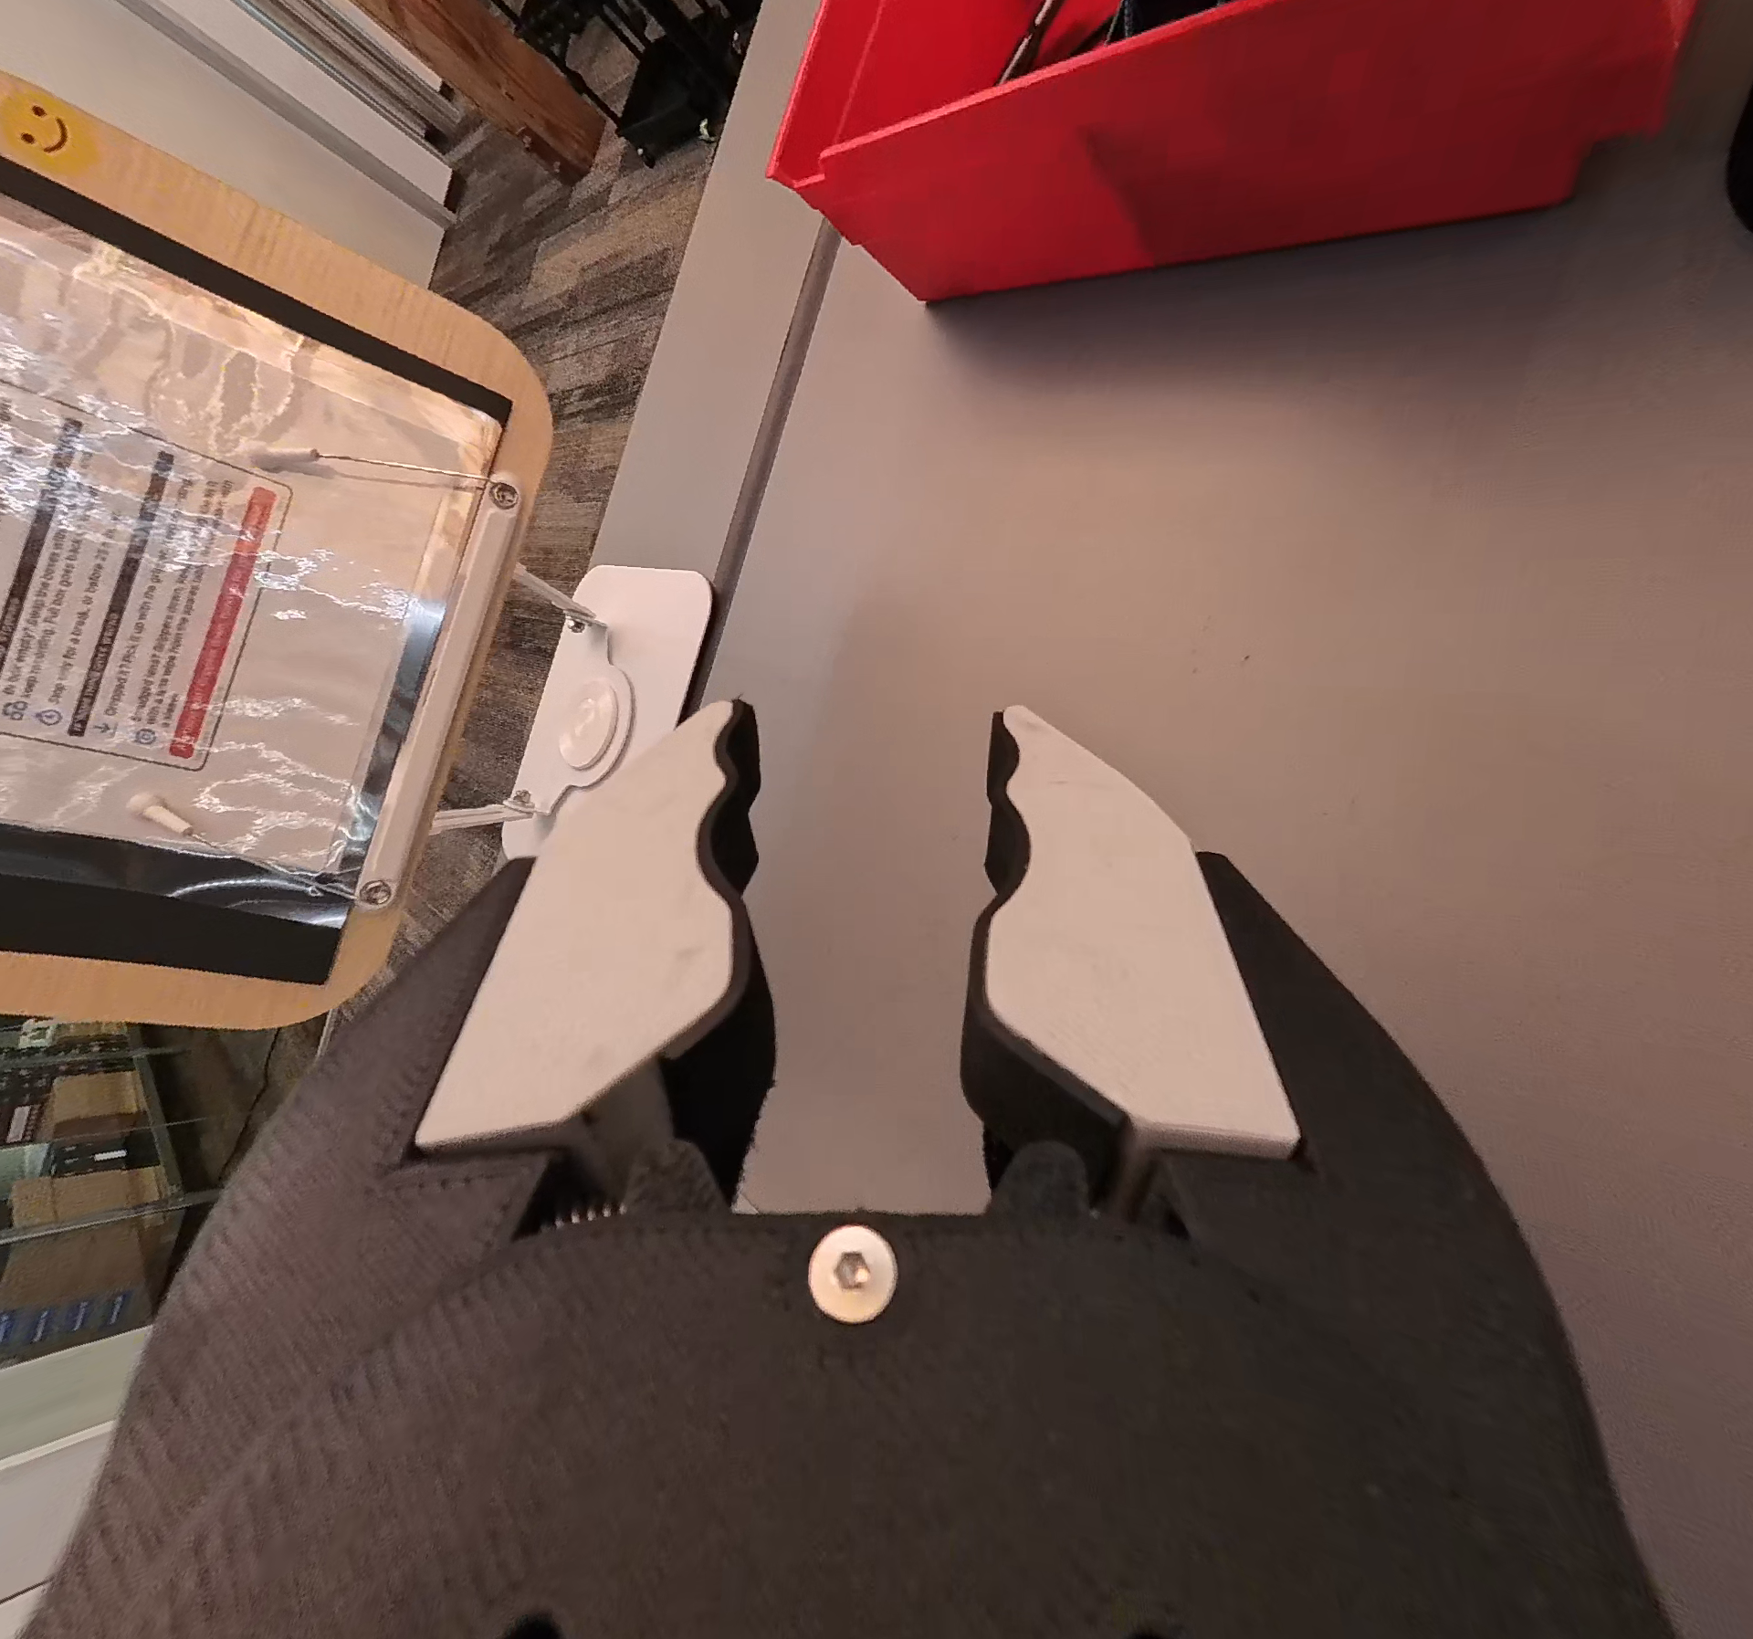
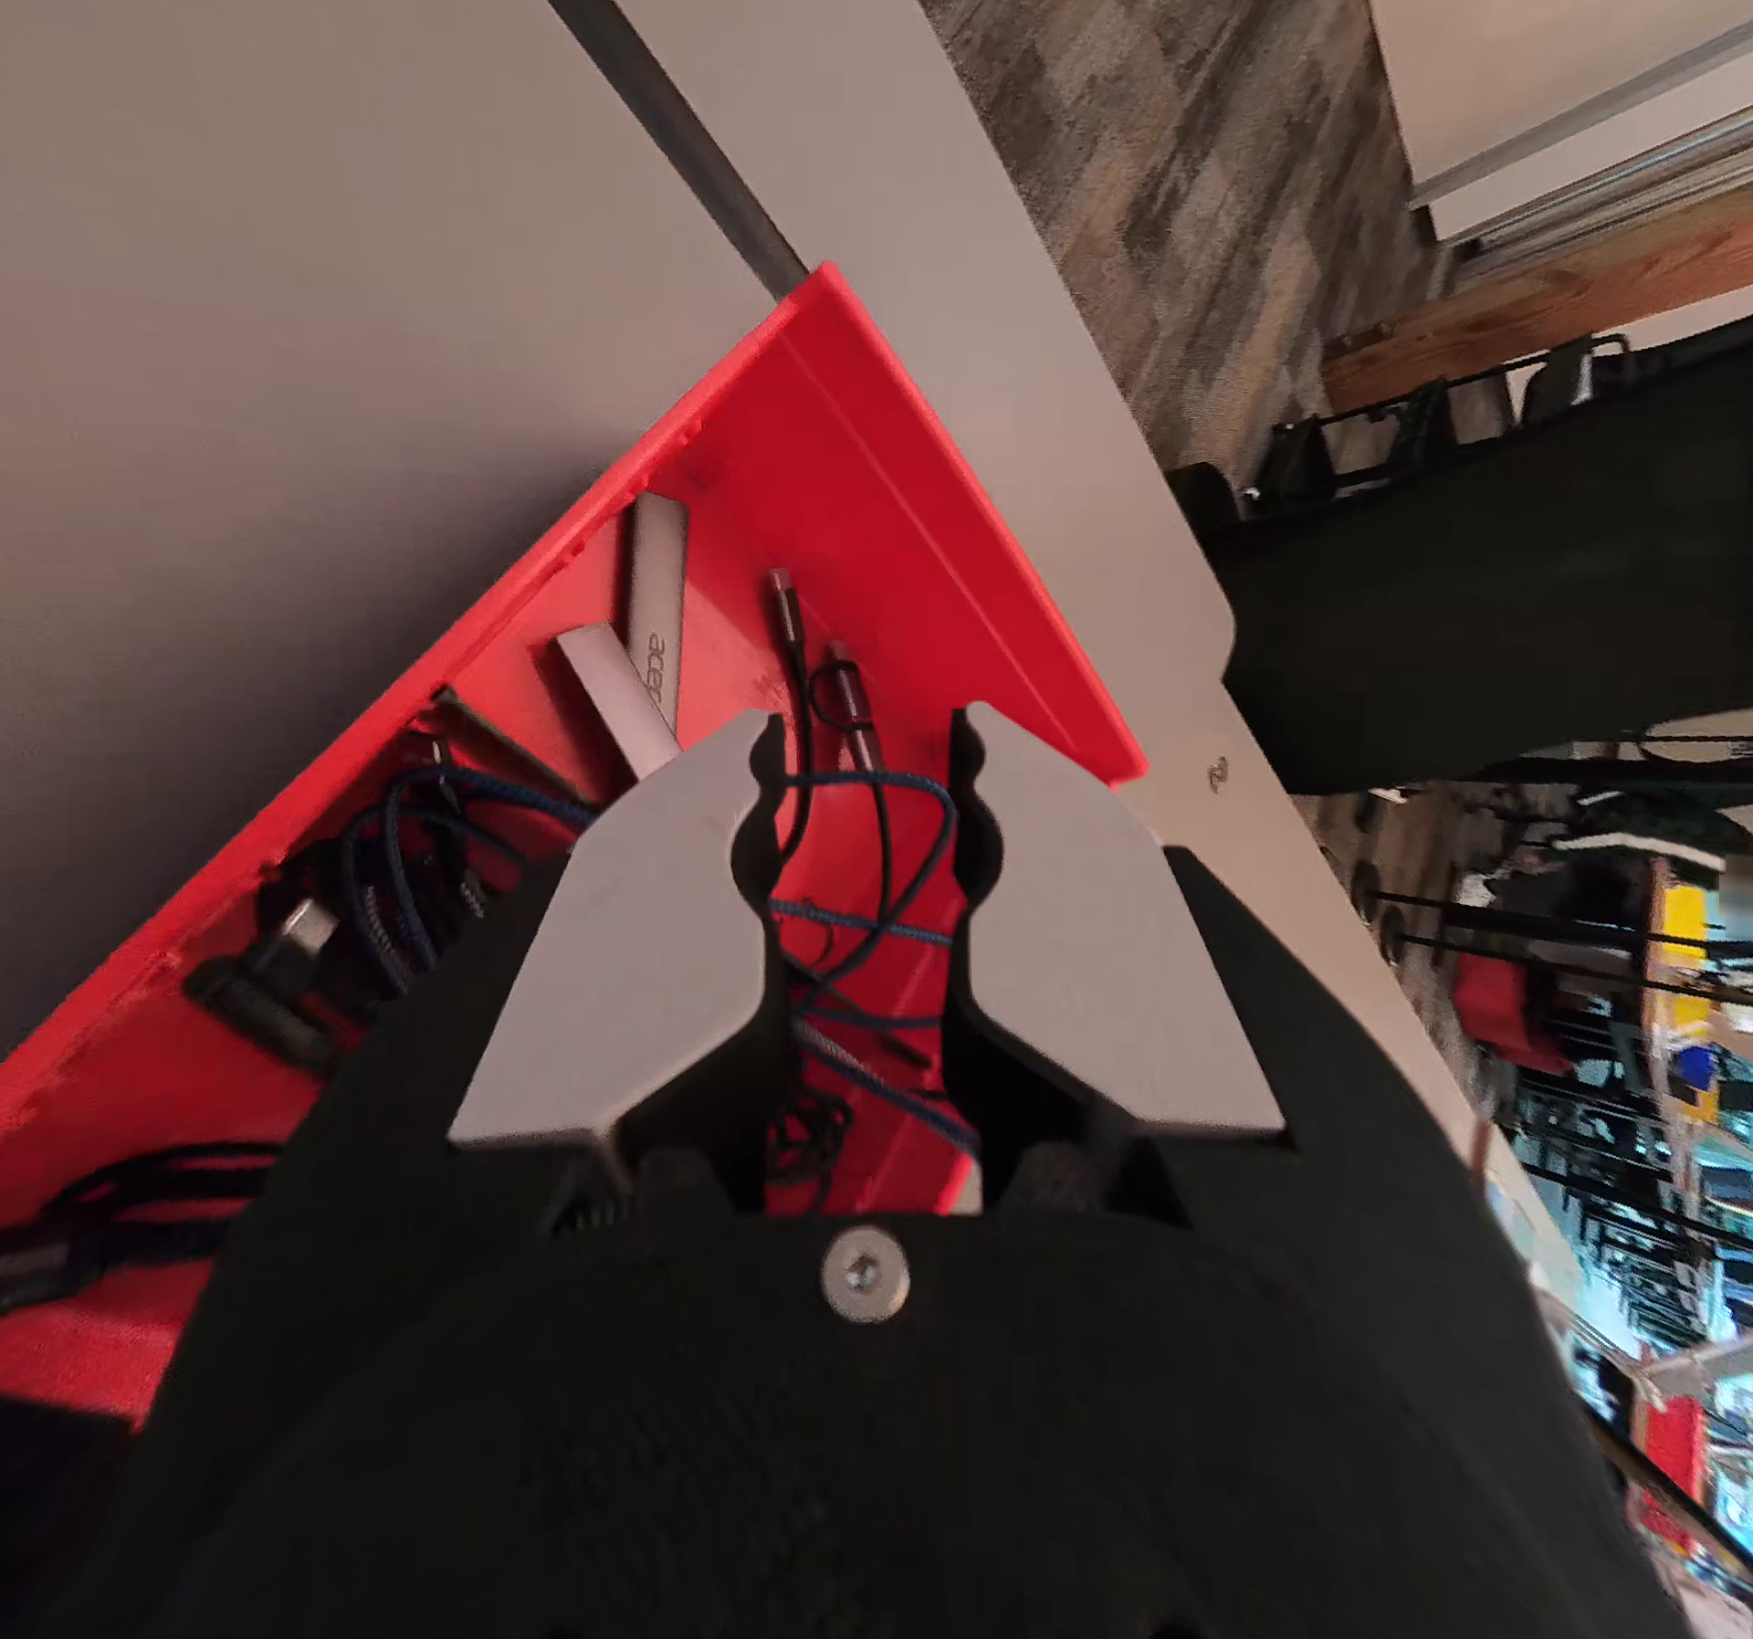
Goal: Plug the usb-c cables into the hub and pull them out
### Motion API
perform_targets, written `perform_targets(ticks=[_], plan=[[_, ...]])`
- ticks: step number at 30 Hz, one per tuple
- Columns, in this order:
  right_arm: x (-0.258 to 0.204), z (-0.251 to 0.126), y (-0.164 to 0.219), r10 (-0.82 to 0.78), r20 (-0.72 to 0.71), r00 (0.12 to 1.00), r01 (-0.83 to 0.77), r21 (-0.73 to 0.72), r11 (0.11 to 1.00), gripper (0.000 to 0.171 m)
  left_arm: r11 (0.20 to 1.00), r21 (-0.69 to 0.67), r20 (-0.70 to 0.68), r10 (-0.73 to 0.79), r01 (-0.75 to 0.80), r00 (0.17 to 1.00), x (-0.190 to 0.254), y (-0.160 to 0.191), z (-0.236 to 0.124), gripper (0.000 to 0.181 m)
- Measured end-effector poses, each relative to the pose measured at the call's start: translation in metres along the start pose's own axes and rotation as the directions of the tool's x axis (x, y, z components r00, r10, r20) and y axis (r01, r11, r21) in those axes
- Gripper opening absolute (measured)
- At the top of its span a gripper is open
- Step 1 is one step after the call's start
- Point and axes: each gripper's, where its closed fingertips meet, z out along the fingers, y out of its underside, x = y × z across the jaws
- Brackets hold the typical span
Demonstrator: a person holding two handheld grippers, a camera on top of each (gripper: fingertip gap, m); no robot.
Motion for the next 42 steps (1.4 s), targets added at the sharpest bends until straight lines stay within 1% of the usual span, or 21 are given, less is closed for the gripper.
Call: perform_targets(ticks=[3, 5, 7, 8, 10, 11, 14, 16, 17, 19, 21, 23, 25, 27, 29, 32, 36, 38, 42], plan=[[0.009, -0.037, 0.004, 0.037, -0.030, 0.999, -0.036, 0.017, 0.999, 0.037, 1.000, -0.003, 0.010, -0.006, 0.006, 1.000, -0.005, 0.002, -0.004, 0.046], [0.015, -0.067, 0.016, 0.128, -0.026, 0.991, -0.128, 0.033, 0.991, 0.041, 1.000, -0.007, 0.019, -0.016, 0.016, 1.000, -0.010, 0.004, -0.007, 0.047], [0.014, -0.096, 0.042, 0.252, -0.002, 0.968, -0.252, -0.003, 0.968, 0.049, 0.999, -0.021, 0.033, -0.029, 0.030, 0.999, -0.017, 0.008, -0.012, 0.047], [0.013, -0.107, 0.059, 0.315, -0.003, 0.949, -0.315, -0.036, 0.948, 0.049, 0.999, -0.031, 0.044, -0.039, 0.040, 0.998, -0.022, 0.011, -0.015, 0.048], [0.006, -0.120, 0.096, 0.442, 0.002, 0.897, -0.438, -0.123, 0.890, 0.051, 0.996, -0.054, 0.066, -0.069, 0.073, 0.995, -0.033, 0.020, -0.023, 0.049], [0.002, -0.121, 0.113, 0.496, 0.012, 0.868, -0.487, -0.169, 0.857, 0.051, 0.993, -0.064, 0.074, -0.089, 0.094, 0.993, -0.039, 0.024, -0.027, 0.050], [-0.003, -0.104, 0.160, 0.611, 0.023, 0.791, -0.579, -0.291, 0.761, 0.053, 0.981, -0.095, 0.116, -0.160, 0.171, 0.980, -0.061, 0.042, -0.044, 0.052], [-0.009, -0.090, 0.182, 0.673, 0.039, 0.739, -0.614, -0.370, 0.697, 0.052, 0.966, -0.123, 0.169, -0.205, 0.227, 0.964, -0.080, 0.060, -0.058, 0.053], [-0.013, -0.086, 0.187, 0.691, 0.063, 0.720, -0.619, -0.392, 0.680, 0.052, 0.957, -0.135, 0.204, -0.227, 0.257, 0.952, -0.090, 0.070, -0.067, 0.054], [-0.013, -0.074, 0.188, 0.698, 0.098, 0.709, -0.626, -0.369, 0.687, 0.051, 0.934, -0.133, 0.284, -0.286, 0.332, 0.915, -0.113, 0.091, -0.087, 0.054], [-0.013, -0.063, 0.190, 0.720, 0.121, 0.683, -0.642, -0.371, 0.671, 0.052, 0.901, -0.118, 0.381, -0.347, 0.417, 0.857, -0.138, 0.115, -0.108, 0.056], [-0.014, -0.052, 0.197, 0.735, 0.117, 0.668, -0.647, -0.396, 0.651, 0.052, 0.868, -0.116, 0.509, -0.366, 0.483, 0.779, -0.163, 0.143, -0.130, 0.060], [-0.016, -0.044, 0.201, 0.745, 0.132, 0.654, -0.650, -0.405, 0.643, 0.053, 0.836, -0.123, 0.669, -0.328, 0.534, 0.667, -0.188, 0.172, -0.156, 0.065], [-0.017, -0.036, 0.201, 0.762, 0.156, 0.629, -0.663, -0.404, 0.630, 0.052, 0.827, -0.098, 0.764, -0.294, 0.554, 0.574, -0.204, 0.187, -0.175, 0.064], [-0.020, -0.028, 0.204, 0.781, 0.171, 0.601, -0.671, -0.423, 0.609, 0.052, 0.832, -0.060, 0.833, -0.262, 0.551, 0.487, -0.216, 0.191, -0.191, 0.064], [-0.031, -0.018, 0.204, 0.807, 0.211, 0.551, -0.666, -0.471, 0.578, 0.050, 0.849, -0.039, 0.879, -0.221, 0.526, 0.422, -0.223, 0.189, -0.205, 0.066], [-0.043, -0.012, 0.204, 0.828, 0.238, 0.508, -0.642, -0.536, 0.548, 0.041, 0.857, -0.011, 0.892, -0.224, 0.515, 0.392, -0.226, 0.186, -0.212, 0.071], [-0.048, -0.011, 0.207, 0.833, 0.225, 0.506, -0.622, -0.573, 0.533, 0.037, 0.855, -0.012, 0.893, -0.224, 0.518, 0.391, -0.226, 0.187, -0.214, 0.072], [-0.053, -0.009, 0.204, 0.830, 0.240, 0.504, -0.604, -0.589, 0.537, 0.028, 0.853, -0.007, 0.895, -0.227, 0.522, 0.383, -0.226, 0.189, -0.219, 0.074]])
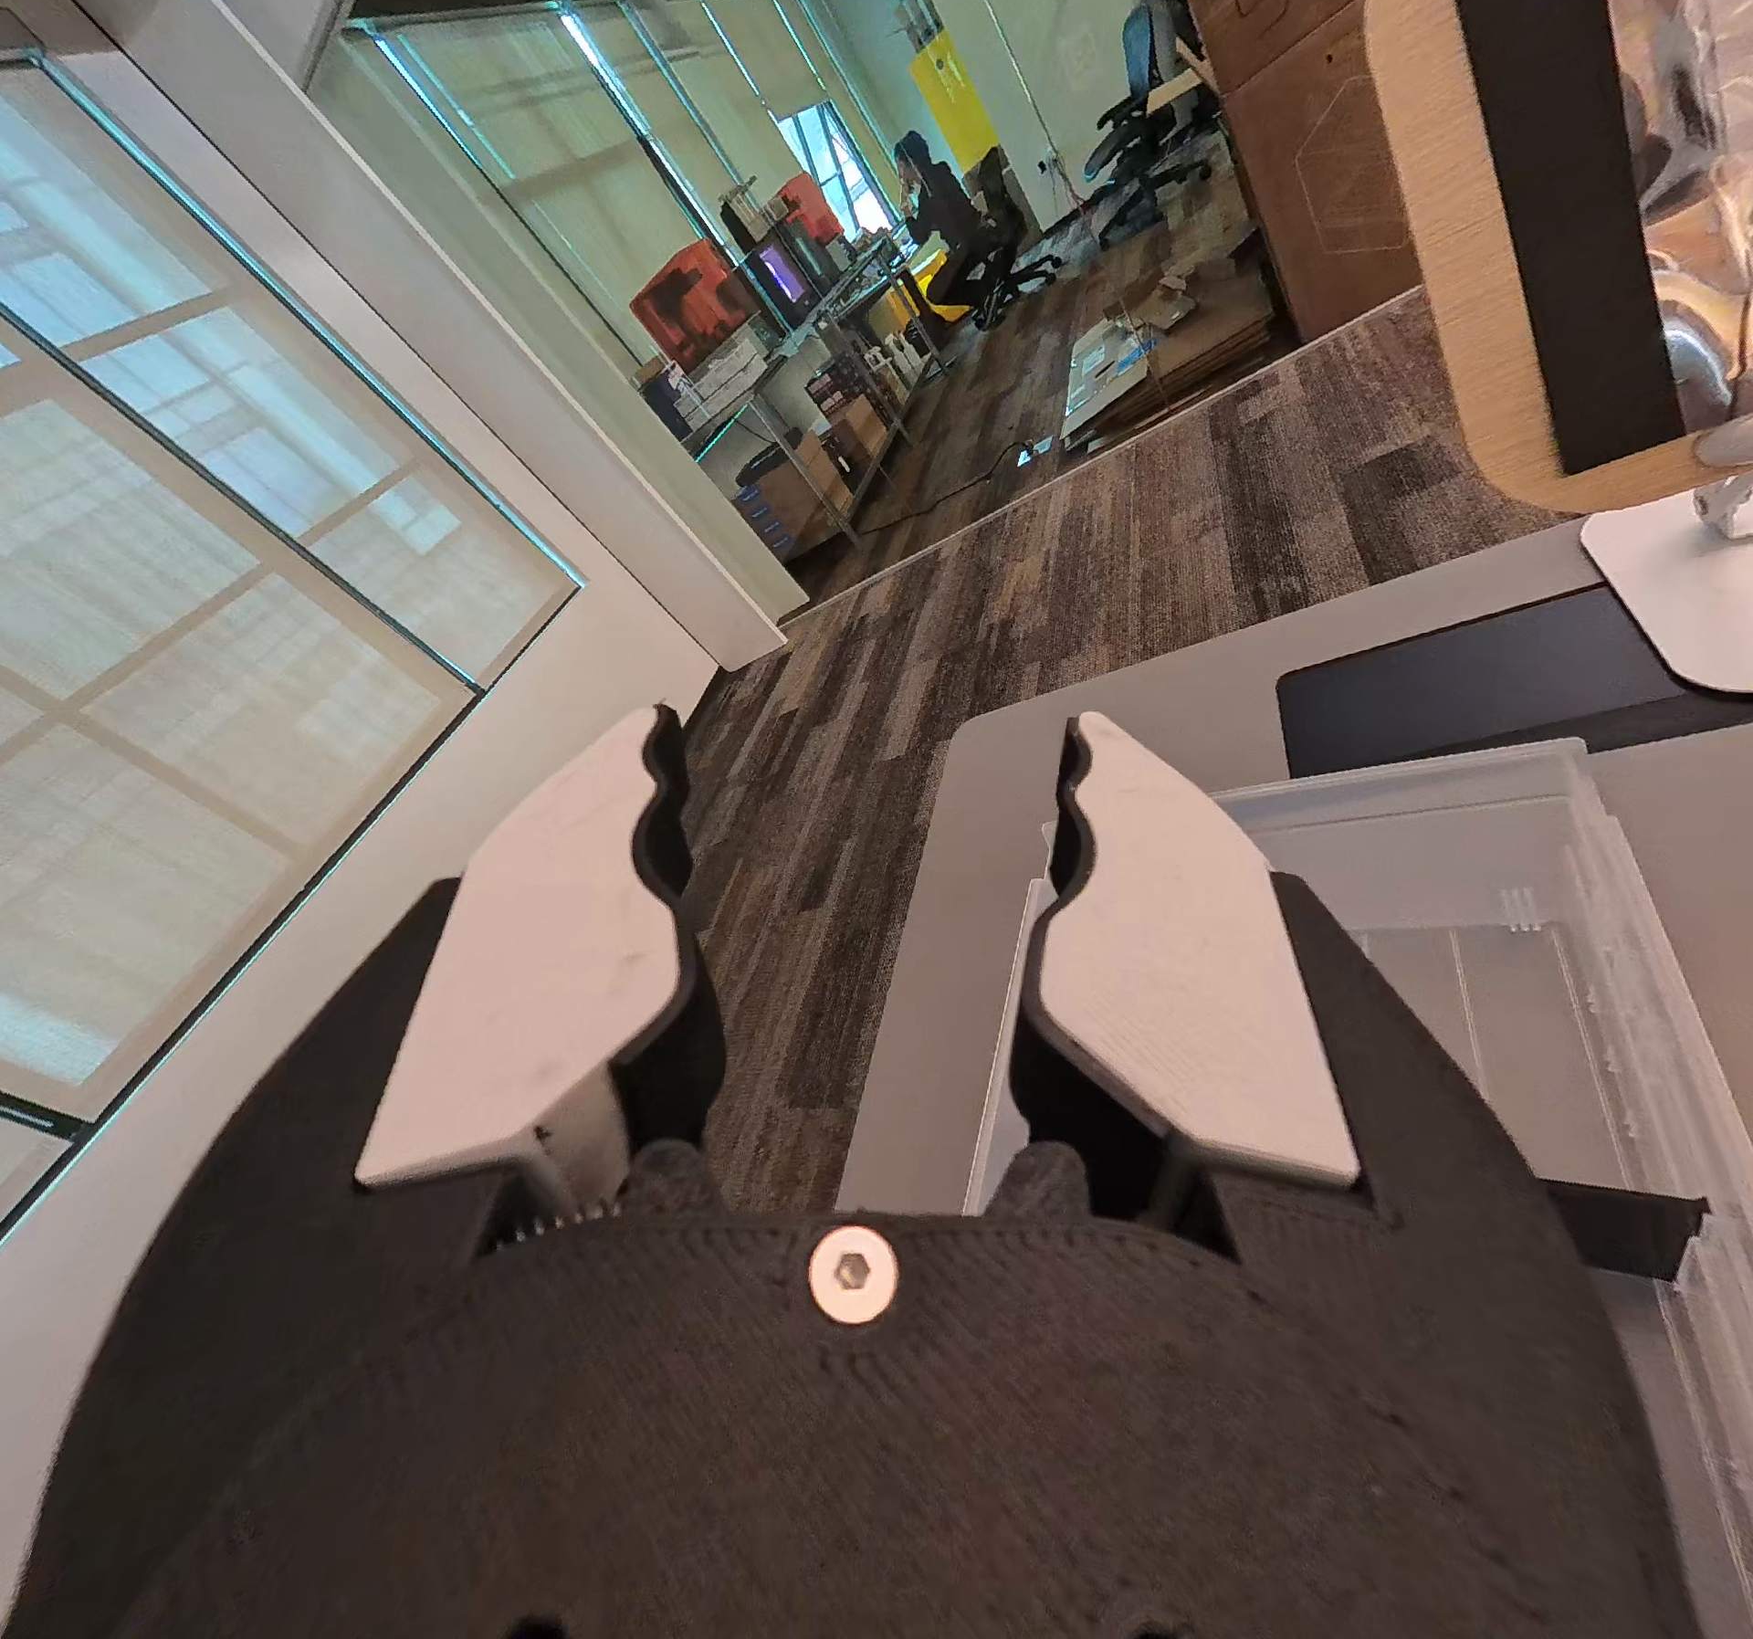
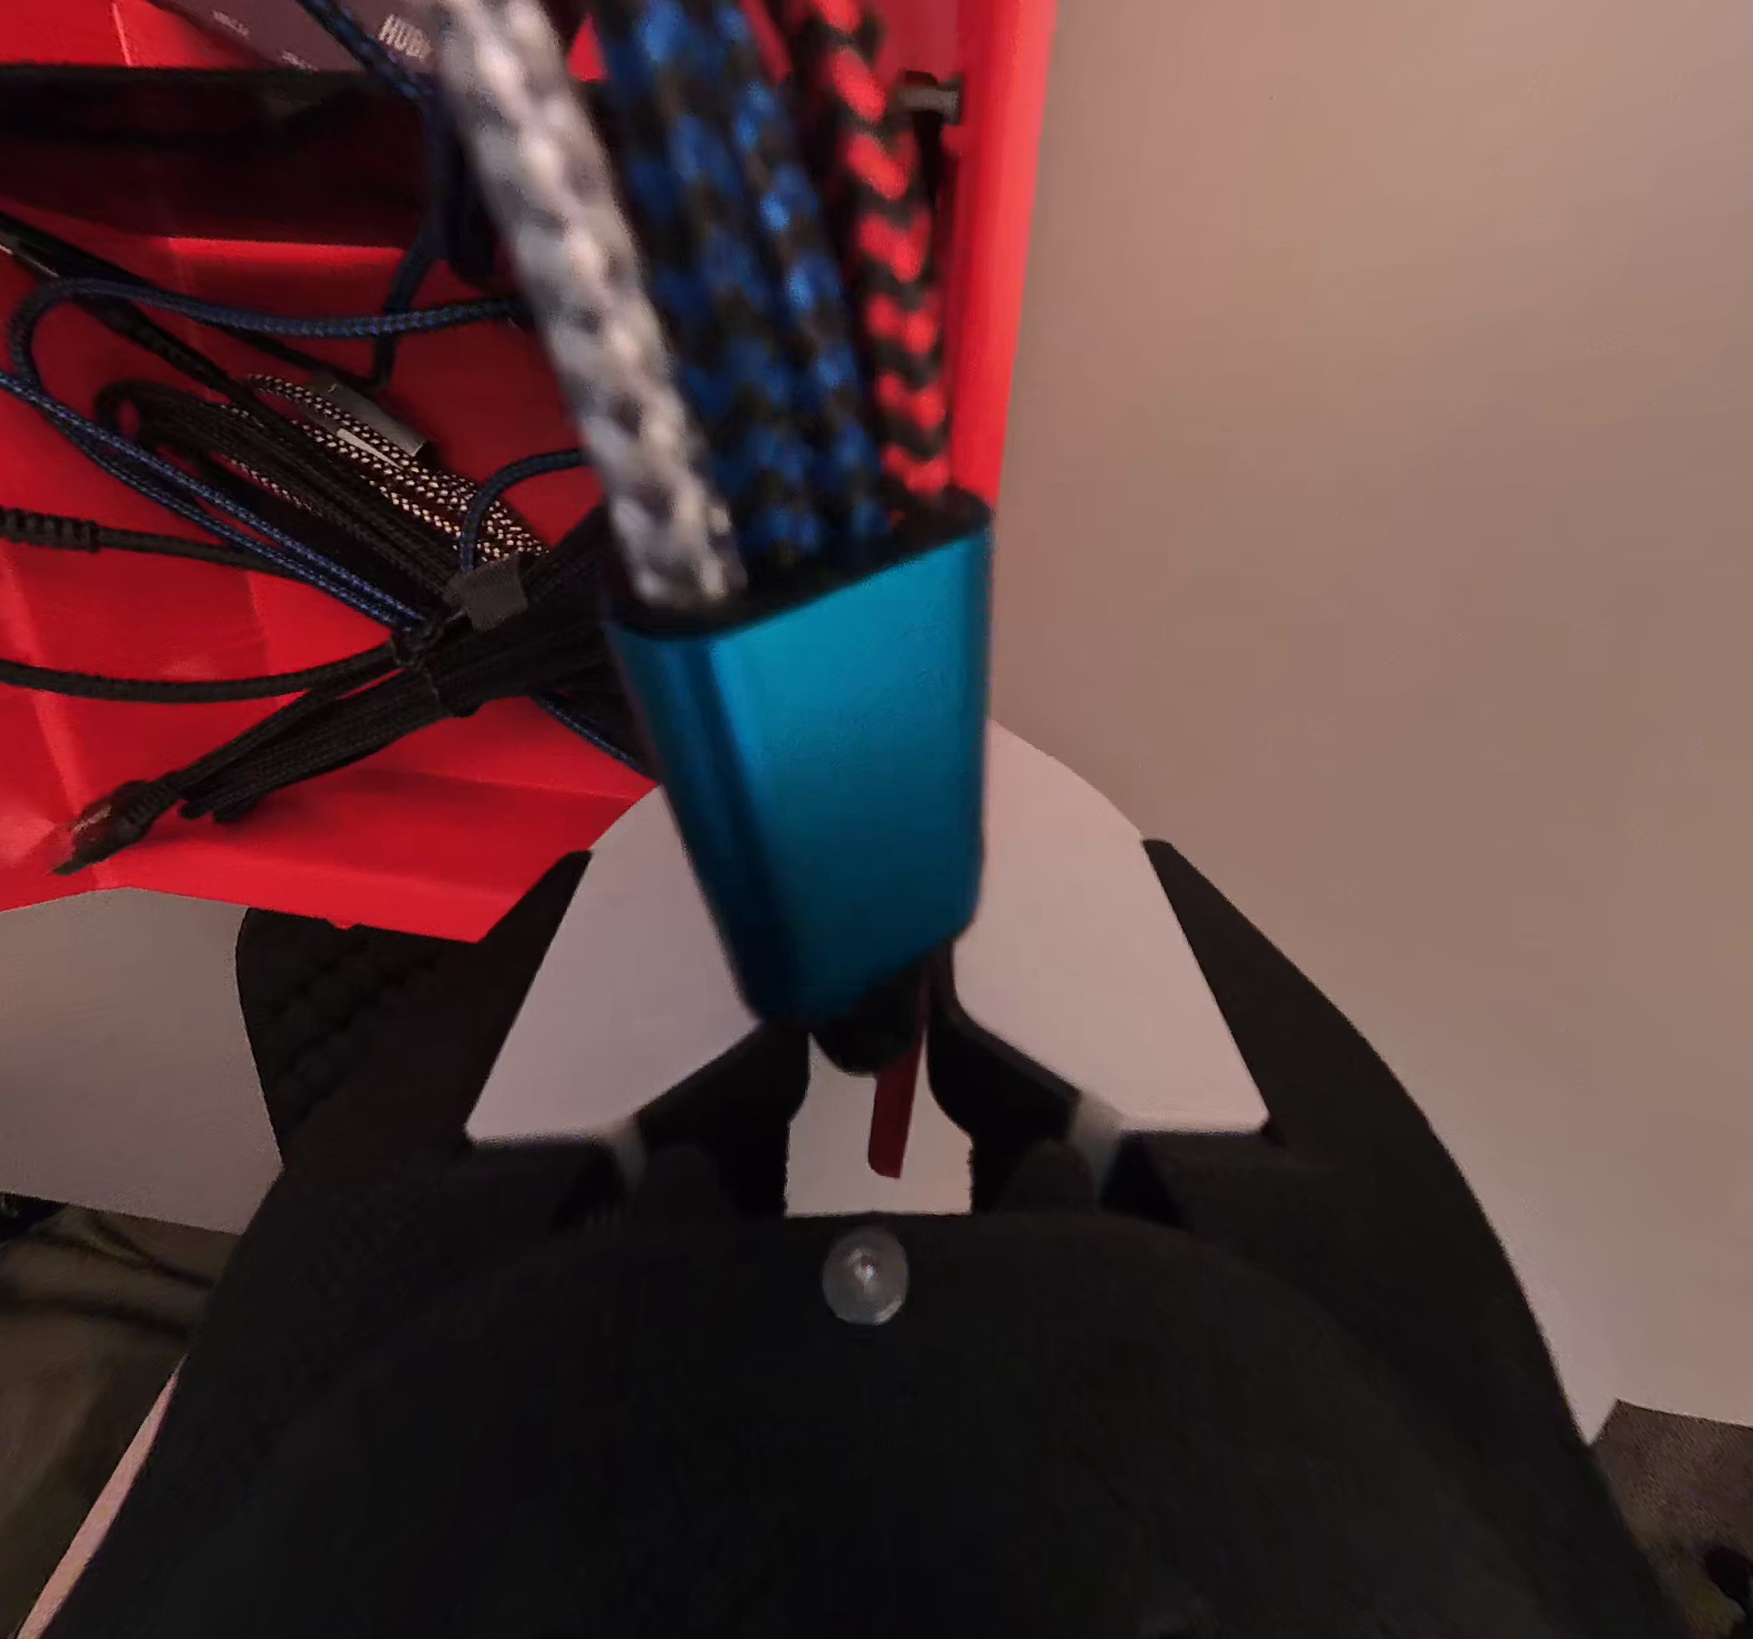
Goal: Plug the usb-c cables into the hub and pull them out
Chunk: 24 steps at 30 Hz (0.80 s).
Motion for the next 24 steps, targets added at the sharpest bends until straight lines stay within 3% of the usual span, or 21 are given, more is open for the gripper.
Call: perform_targets(ticks=[4, 6, 8, 10, 13, 14, 16, 18, 21, 24], plan=[[0.003, 0.004, 0.001, 0.011, -0.012, 1.000, -0.011, -0.021, 1.000, 0.019, 0.999, -0.023, -0.061, -0.046, 0.045, 0.997, 0.002, 0.007, 0.001, 0.069], [0.005, 0.006, 0.001, 0.010, -0.012, 1.000, -0.011, -0.023, 1.000, 0.013, 0.969, -0.193, -0.129, -0.179, 0.152, 0.975, 0.002, 0.040, 0.007, 0.056], [0.006, 0.009, 0.001, 0.010, -0.005, 1.000, -0.010, -0.032, 0.999, 0.010, 0.850, -0.478, -0.227, -0.362, 0.221, 0.904, 0.014, 0.095, 0.011, 0.072], [0.007, 0.009, 0.001, -0.006, -0.012, 1.000, 0.005, -0.036, 0.999, 0.007, 0.727, -0.658, -0.256, -0.460, 0.195, 0.850, 0.017, 0.144, 0.013, 0.071], [0.004, 0.009, 0.003, -0.027, -0.008, 1.000, 0.026, -0.052, 0.998, 0.011, 0.659, -0.718, -0.233, -0.531, 0.225, 0.814, 0.008, 0.185, 0.024, 0.067], [0.001, 0.009, 0.003, -0.040, -0.002, 0.999, 0.040, -0.060, 0.997, 0.010, 0.608, -0.760, -0.232, -0.584, 0.230, 0.778, 0.014, 0.196, 0.022, 0.077], [-0.003, 0.010, 0.005, -0.069, -0.002, 0.998, 0.068, -0.080, 0.994, 0.011, 0.491, -0.853, -0.225, -0.650, 0.176, 0.726, 0.027, 0.220, 0.012, 0.084], [-0.011, 0.010, 0.007, -0.090, 0.005, 0.996, 0.090, -0.106, 0.990, 0.011, 0.429, -0.899, -0.254, -0.675, 0.088, 0.693, 0.043, 0.238, 0.004, 0.083], [-0.023, 0.011, 0.008, -0.140, 0.013, 0.990, 0.140, -0.141, 0.980, 0.013, 0.331, -0.943, -0.272, -0.690, -0.042, 0.670, 0.061, 0.266, -0.007, 0.070], [-0.036, 0.014, 0.007, -0.167, 0.018, 0.986, 0.167, -0.172, 0.971, 0.013, 0.229, -0.963, -0.267, -0.751, -0.140, 0.604, 0.078, 0.279, -0.021, 0.040]])
